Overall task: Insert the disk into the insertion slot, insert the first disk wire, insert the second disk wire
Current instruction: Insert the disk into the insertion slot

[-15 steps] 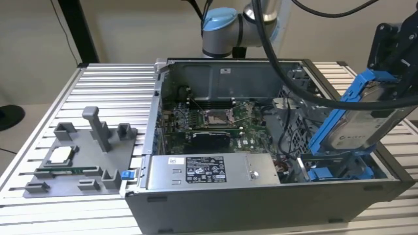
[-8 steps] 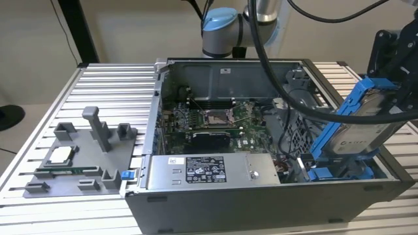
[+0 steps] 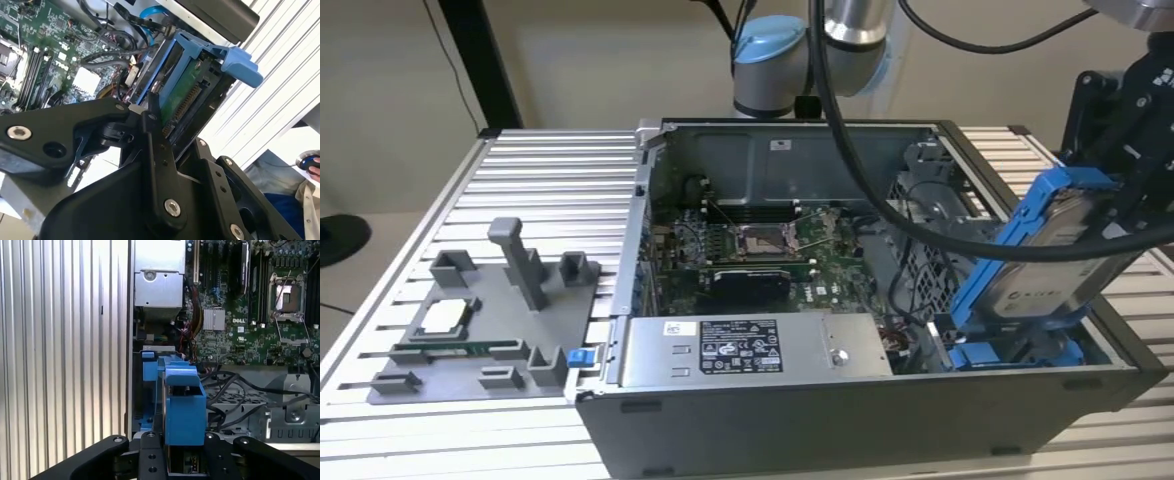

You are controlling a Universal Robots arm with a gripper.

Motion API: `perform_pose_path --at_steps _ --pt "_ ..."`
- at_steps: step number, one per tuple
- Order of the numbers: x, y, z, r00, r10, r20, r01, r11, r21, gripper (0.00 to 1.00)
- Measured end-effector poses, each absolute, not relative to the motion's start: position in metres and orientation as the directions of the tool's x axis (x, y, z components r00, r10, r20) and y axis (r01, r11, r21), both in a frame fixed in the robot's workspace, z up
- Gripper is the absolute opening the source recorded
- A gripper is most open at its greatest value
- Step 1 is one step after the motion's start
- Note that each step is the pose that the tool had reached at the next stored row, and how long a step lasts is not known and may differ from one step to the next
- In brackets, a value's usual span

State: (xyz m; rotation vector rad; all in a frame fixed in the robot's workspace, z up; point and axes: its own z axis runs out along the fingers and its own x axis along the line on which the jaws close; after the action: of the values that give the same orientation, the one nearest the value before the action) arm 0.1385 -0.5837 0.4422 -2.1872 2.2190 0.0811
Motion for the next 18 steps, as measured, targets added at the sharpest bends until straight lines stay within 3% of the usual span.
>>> perform_pose_path --at_steps 18 --pt "0.131 -0.581 0.421 -0.054 -0.997 -0.051 -0.999 0.054 0.002 0.00"
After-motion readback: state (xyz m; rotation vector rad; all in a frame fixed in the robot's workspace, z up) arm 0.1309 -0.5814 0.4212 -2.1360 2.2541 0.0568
